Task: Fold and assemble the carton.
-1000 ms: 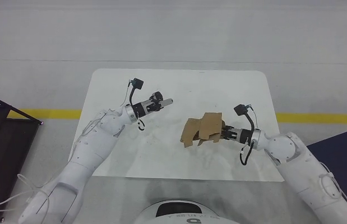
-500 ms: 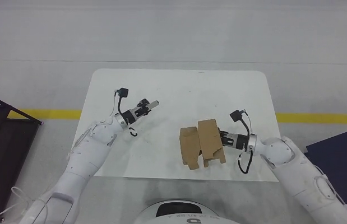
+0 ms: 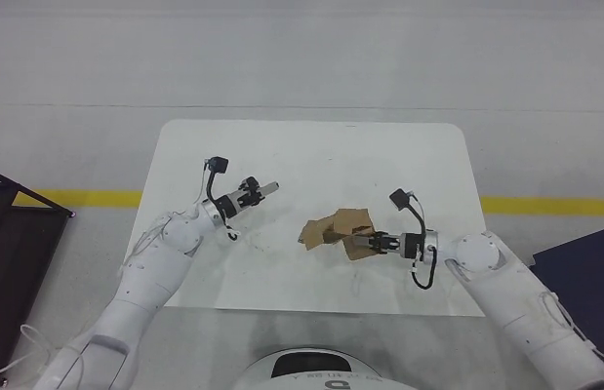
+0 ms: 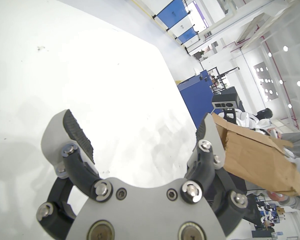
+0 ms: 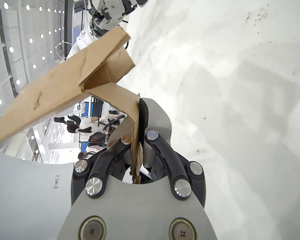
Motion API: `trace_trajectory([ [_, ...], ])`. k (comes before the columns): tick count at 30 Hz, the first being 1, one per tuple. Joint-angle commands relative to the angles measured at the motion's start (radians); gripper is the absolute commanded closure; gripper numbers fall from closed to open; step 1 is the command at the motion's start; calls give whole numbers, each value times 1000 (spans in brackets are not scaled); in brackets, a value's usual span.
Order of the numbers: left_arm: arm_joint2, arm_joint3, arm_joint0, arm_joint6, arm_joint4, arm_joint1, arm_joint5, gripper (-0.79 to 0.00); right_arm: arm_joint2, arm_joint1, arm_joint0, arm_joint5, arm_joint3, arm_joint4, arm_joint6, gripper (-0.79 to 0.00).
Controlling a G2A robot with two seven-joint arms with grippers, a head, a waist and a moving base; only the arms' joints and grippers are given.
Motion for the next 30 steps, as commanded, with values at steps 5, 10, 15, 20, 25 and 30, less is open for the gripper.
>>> trace_trajectory([
  [5, -10, -66, 9, 41, 121, 7, 4, -785, 5, -4, 12, -77, -24, -102, -54, 0],
  [10, -5, -81, 15, 40, 114, 6, -2, -785, 31, 1, -6, -169, -92, -445, -235, 0],
  [15, -5, -81, 15, 40, 114, 6, -2, -785, 53, 2, -46, -276, -152, -709, -426, 0],
  [20, -5, -81, 15, 40, 114, 6, -2, -785, 75, 6, -92, -335, -190, -898, -551, 0],
  [25, -5, -81, 15, 40, 114, 6, -2, -785, 103, 11, -124, -361, -216, -992, -622, 0],
  [30, -5, -83, 17, 43, 116, 6, 2, -785, 112, 11, -132, -359, -215, -982, -639, 0],
])
